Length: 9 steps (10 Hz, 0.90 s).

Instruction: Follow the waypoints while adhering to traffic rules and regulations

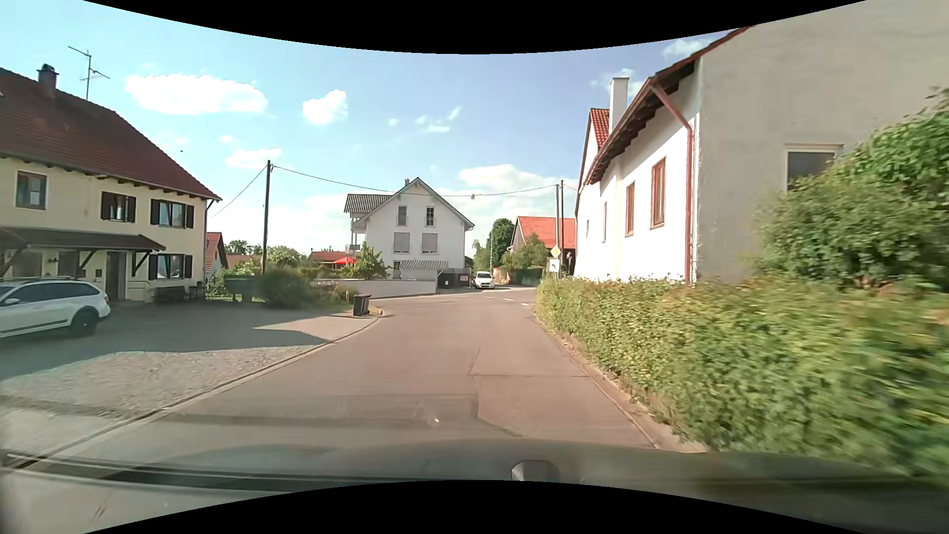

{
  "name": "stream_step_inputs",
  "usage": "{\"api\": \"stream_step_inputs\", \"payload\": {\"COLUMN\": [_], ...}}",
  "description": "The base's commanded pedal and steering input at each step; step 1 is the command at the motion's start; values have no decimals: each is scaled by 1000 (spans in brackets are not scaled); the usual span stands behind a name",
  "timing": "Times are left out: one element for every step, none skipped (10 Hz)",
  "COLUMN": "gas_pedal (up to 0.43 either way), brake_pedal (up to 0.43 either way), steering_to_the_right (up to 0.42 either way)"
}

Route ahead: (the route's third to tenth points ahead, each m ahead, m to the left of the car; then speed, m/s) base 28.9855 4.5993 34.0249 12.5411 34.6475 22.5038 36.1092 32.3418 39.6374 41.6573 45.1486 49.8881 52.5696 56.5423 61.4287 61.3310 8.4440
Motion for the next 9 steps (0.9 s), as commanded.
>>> {"api": "stream_step_inputs", "payload": {"gas_pedal": [0,0,0,0,0,0,0,0,0], "brake_pedal": [238,232,232,232,220,220,220,220,232], "steering_to_the_right": [-9,-8,-12,-13,-11,-9,-5,-4,-3]}}
